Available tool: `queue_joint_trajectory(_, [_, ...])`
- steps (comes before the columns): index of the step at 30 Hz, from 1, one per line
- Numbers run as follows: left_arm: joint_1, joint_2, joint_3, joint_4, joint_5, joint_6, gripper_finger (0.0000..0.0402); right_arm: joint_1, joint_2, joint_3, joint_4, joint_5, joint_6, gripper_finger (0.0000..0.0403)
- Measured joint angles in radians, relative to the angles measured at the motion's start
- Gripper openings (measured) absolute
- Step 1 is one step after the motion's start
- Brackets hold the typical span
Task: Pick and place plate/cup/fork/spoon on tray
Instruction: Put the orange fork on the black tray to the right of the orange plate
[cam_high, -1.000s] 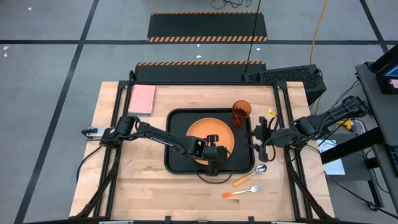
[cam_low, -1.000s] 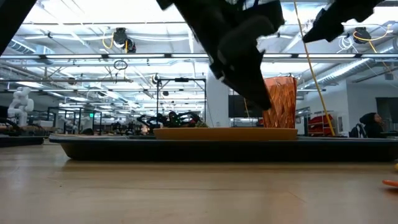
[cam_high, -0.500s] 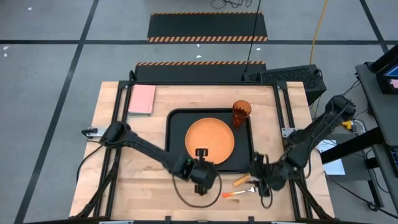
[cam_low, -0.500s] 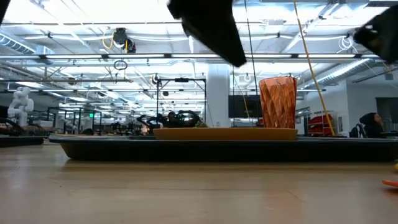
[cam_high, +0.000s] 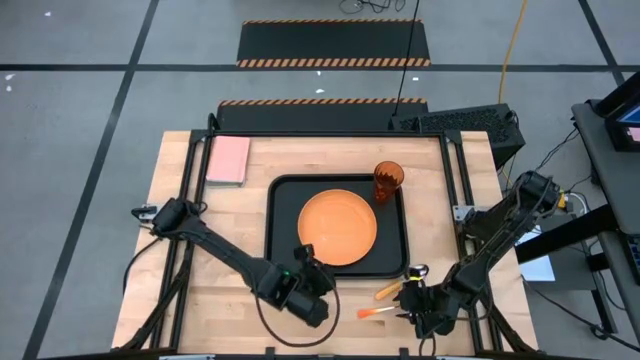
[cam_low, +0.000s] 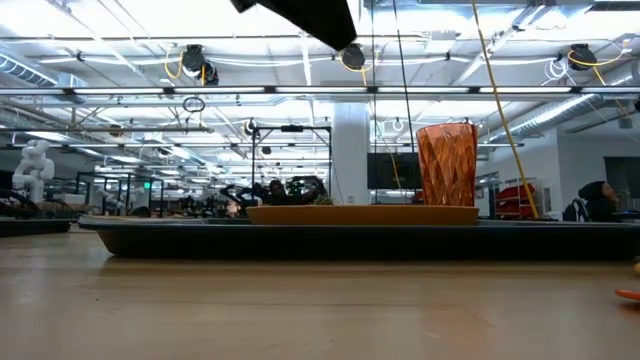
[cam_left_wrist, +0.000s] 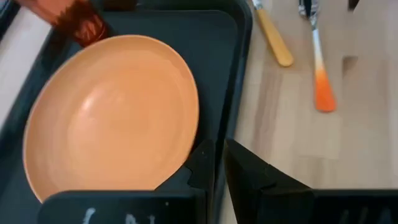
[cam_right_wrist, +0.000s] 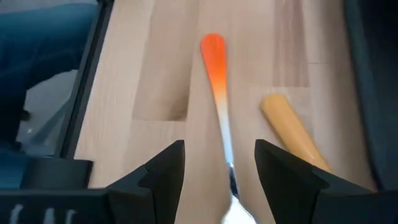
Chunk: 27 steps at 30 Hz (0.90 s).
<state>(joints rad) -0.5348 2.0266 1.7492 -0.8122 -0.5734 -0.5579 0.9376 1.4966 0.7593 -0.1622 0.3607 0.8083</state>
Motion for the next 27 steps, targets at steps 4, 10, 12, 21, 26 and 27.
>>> queue_joint_trajectory(4, [-0.032, 0.000, -0.008, -0.002, -0.043, -0.071, 0.0042, 0.003, 0.039, 0.000, 0.030, 0.000, -0.040, 0.0189])
queue_joint_trajectory(10, [-0.067, 0.000, -0.008, 0.004, -0.082, -0.139, 0.0042, 0.003, 0.073, 0.000, 0.036, 0.000, -0.071, 0.0190])
queue_joint_trajectory(12, [-0.076, 0.000, -0.008, 0.006, -0.086, -0.156, 0.0042, 0.003, 0.087, 0.000, 0.042, 0.000, -0.080, 0.0190])
queue_joint_trajectory(21, [-0.109, 0.000, -0.008, 0.056, -0.109, -0.156, 0.0042, -0.004, 0.162, 0.002, 0.074, 0.012, -0.092, 0.0184])
queue_joint_trajectory(26, [-0.110, 0.000, -0.008, 0.084, -0.110, -0.128, 0.0042, -0.008, 0.156, 0.002, 0.070, 0.010, -0.091, 0.0140])
queue_joint_trajectory(27, [-0.110, 0.000, -0.008, 0.084, -0.110, -0.128, 0.0042, -0.008, 0.152, 0.001, 0.066, 0.009, -0.091, 0.0128])
